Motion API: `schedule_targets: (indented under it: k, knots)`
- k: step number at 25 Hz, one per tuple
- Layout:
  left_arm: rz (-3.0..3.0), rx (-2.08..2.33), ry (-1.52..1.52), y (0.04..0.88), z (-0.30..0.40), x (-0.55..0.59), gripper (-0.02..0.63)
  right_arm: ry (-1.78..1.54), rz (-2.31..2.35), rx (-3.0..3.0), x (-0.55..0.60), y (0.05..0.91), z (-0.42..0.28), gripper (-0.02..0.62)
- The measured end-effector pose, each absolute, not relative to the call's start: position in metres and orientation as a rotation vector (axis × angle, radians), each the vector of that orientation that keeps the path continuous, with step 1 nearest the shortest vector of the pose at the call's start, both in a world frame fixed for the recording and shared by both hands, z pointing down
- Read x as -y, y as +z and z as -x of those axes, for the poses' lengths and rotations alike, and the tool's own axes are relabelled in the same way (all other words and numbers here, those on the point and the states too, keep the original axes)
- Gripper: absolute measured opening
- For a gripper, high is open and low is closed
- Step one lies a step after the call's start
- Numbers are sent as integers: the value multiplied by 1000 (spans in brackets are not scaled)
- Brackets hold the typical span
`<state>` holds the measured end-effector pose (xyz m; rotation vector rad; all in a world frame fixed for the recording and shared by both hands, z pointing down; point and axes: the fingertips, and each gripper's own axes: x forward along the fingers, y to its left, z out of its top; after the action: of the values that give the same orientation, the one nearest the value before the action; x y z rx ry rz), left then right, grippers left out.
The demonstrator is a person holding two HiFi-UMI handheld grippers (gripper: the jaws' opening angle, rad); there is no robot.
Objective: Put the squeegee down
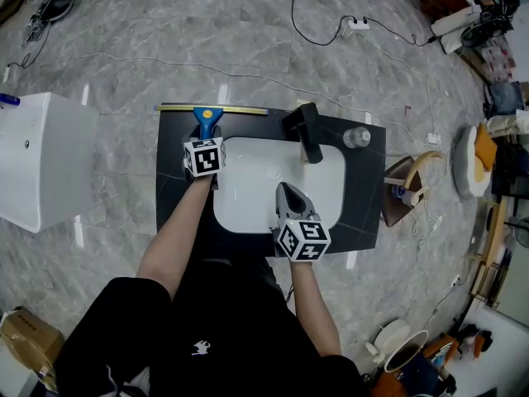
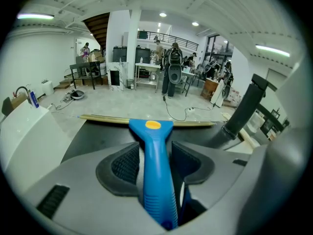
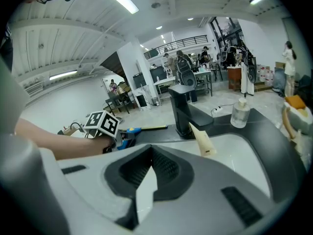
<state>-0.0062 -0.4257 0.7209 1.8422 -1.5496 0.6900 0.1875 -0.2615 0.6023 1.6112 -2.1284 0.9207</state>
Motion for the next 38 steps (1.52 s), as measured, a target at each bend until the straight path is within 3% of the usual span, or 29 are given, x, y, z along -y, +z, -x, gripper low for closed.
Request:
schedule_targets:
  k: [3,10,26,38]
  knots:
    - [-1856,1550,661,713,10,414,249,909,-1613,2155,258,597,-190,2]
    - [-1962,1593,667,671,21,364,242,831,-1586,2289,253,564,-188,2]
    - [-2052,1786,476,566,33,246,45,582,-1439,2558,194,494,-189,2]
    - [-2140,1840,386,501,46,175,3,443,-1399,2617,158,465,-182,2]
